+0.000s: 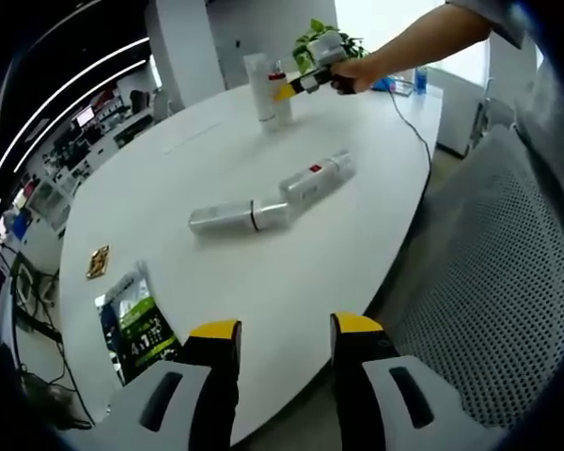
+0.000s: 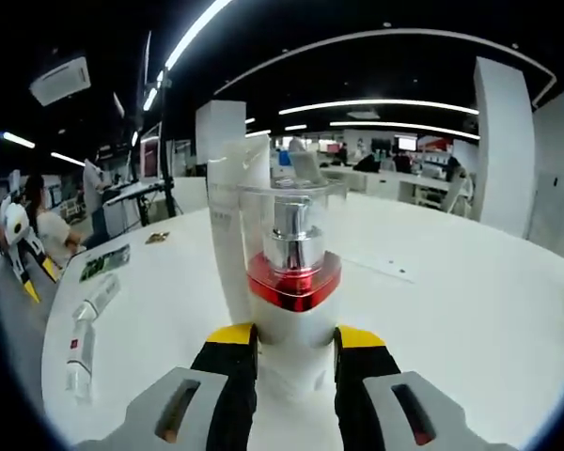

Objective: Arrange the skincare products in the storage area until every visible bottle or jar stands upright without overlapping.

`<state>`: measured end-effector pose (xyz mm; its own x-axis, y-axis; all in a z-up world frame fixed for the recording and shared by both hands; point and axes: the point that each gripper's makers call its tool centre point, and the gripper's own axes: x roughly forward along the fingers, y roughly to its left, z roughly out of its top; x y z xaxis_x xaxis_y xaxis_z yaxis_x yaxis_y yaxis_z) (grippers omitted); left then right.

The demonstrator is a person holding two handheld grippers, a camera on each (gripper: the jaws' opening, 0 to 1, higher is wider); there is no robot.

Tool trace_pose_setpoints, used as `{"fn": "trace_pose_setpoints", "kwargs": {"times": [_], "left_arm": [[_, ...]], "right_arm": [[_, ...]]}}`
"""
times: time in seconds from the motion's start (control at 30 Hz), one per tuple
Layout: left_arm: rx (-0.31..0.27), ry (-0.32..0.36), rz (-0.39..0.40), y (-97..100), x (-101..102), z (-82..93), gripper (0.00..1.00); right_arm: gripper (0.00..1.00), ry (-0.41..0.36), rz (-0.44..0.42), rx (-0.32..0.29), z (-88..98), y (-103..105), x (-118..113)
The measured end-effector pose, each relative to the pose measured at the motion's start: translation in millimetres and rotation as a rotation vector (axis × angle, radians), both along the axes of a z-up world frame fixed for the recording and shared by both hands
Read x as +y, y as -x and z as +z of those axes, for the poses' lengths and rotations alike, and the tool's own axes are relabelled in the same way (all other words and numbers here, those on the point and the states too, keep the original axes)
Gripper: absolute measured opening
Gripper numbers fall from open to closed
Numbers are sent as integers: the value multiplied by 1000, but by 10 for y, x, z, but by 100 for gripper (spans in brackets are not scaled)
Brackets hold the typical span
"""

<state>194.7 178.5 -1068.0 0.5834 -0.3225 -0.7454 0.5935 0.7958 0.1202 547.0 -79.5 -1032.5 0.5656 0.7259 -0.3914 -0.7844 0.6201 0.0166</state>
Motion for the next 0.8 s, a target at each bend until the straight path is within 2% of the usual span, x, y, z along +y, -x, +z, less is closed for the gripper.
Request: {"fn": "trace_pose_setpoints", "kwargs": {"times": [0.23,0.37,0.57,0.7,0.73,0.8], "left_arm": [[-1,-4,2,-3,8,1,35],[-2,-4,5,-3,12,2,35],[5,-1,23,-15,44,-6,36],[1,9,41,-33,67,9,36],[1,9,46,-38,76,10,37],[0,13,58,-50,97,21,36]], "right_arm": [[25,-6,-17,13,5,12,-10],[27,-13,-62,52,-75,112,-91],[29,-63,-144,98,-179,481,-186],[31,-117,-202,126,-140,737,-169],[32,-130,-203,140,-133,799,-144],[30,-172,-217,210,-120,987,-78]]}}
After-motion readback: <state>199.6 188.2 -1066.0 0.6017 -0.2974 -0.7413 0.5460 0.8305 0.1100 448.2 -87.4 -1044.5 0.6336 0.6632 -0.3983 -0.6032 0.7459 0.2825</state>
